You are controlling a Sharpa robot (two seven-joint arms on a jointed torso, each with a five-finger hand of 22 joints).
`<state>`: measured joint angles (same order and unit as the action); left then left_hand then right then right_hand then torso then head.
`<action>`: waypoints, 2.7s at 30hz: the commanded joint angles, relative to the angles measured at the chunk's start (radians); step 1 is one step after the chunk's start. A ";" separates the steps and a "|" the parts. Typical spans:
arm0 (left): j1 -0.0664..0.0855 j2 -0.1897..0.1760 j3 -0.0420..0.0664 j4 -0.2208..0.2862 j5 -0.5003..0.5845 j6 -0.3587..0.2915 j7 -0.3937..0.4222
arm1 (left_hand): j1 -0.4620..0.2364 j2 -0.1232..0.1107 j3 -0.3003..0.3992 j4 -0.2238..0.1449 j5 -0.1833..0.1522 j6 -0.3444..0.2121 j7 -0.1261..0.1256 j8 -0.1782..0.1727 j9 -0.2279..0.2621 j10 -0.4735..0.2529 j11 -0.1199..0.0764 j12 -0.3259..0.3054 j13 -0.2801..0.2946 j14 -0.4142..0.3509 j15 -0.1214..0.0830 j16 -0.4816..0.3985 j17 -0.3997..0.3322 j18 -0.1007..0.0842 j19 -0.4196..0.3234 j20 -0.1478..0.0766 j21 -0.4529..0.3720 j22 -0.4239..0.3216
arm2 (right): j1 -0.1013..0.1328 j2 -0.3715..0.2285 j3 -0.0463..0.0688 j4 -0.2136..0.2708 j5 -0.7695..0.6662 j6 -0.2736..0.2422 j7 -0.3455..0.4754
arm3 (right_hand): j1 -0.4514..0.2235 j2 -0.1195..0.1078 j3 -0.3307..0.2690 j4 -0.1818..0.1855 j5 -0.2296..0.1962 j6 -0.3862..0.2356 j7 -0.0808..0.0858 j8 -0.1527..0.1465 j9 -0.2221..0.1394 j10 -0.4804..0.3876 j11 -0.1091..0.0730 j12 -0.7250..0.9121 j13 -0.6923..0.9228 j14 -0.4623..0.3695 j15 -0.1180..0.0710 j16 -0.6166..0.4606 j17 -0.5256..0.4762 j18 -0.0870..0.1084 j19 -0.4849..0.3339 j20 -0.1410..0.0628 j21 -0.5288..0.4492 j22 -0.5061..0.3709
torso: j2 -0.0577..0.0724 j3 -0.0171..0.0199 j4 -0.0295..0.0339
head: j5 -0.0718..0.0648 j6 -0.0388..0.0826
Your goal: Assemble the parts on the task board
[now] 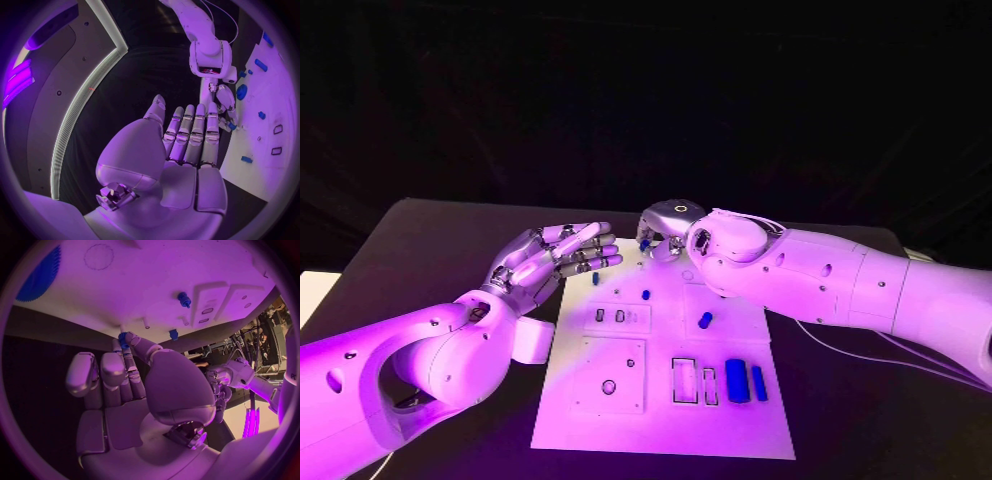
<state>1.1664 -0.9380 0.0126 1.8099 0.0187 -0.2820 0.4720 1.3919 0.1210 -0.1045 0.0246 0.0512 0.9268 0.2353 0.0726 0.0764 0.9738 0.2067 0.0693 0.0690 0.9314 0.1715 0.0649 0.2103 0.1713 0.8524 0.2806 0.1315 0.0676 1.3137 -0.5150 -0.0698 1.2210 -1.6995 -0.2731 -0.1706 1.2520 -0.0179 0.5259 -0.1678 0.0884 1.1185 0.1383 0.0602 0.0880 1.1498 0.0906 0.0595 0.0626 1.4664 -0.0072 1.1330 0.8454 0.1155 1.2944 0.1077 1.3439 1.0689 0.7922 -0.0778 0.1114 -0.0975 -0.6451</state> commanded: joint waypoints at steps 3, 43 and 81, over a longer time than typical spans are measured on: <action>0.001 0.002 0.001 0.000 -0.002 0.018 0.002 | 0.002 0.011 -0.001 -0.005 0.005 0.003 0.019 0.000 0.001 0.004 -0.002 0.001 -0.001 0.008 0.000 0.003 -0.001 0.012 0.005 -0.001 -0.003 -0.001 | -0.003 0.002 -0.002 -0.004 -0.010 0.033 -0.031 | -0.008 -0.004 0.001 0.008 0.005 -0.004 0.004 0.003 0.000 -0.010 -0.001 0.002 -0.001 -0.002 0.009 -0.002 -0.008 -0.014 -0.008 0.001 0.001 -0.005 | 0.002 0.0002 -0.0003 | -0.001 -0.002; 0.001 0.004 0.001 -0.015 -0.002 0.018 -0.002 | 0.002 0.011 -0.001 -0.005 0.005 0.003 0.019 0.000 0.001 0.004 -0.002 0.001 -0.001 0.008 0.000 0.003 -0.001 0.012 0.005 -0.001 -0.003 -0.001 | -0.011 -0.006 -0.002 0.013 -0.022 0.020 -0.033 | -0.020 -0.020 -0.006 0.020 0.004 -0.010 0.006 0.004 0.000 -0.021 0.001 0.003 -0.001 -0.006 0.011 -0.009 -0.018 -0.012 -0.013 0.003 -0.003 -0.013 | 0.003 -0.0007 -0.0007 | -0.005 -0.010; 0.001 -0.001 0.001 -0.023 -0.002 0.018 -0.008 | 0.002 0.011 -0.001 -0.007 0.005 0.003 0.019 -0.001 0.001 0.004 -0.002 0.001 -0.002 0.010 0.000 0.002 -0.007 0.012 0.004 0.000 -0.005 -0.001 | 0.016 -0.330 0.018 0.258 0.189 -0.031 -0.119 | -0.008 -0.121 -0.188 0.127 0.023 -0.145 -0.003 0.009 -0.019 0.207 -0.048 0.324 0.183 0.039 -0.030 0.125 0.164 -0.037 0.073 -0.035 0.056 0.107 | 0.002 0.0056 -0.0257 | -0.011 0.009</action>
<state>1.1664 -0.9411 0.0126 1.7869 0.0187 -0.2820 0.4599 1.3918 0.1210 -0.1045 0.0246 0.0512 0.9268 0.2353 0.0726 0.0761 0.9738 0.2067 0.0693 0.0682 0.9351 0.1751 0.0649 0.2052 0.1713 0.8524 0.2806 0.1315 0.0675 1.3282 -0.8375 -0.0525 1.4707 -1.5872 -0.3411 -0.2385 1.2457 -0.1315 0.3490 -0.0459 0.1053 0.9757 0.1417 0.0730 0.0699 1.3369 0.0557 0.3602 0.2232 1.4665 -0.0327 1.2396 0.9824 0.0975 1.3574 0.0756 1.3908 1.1590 0.7948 -0.0740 0.0902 -0.1079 -0.6374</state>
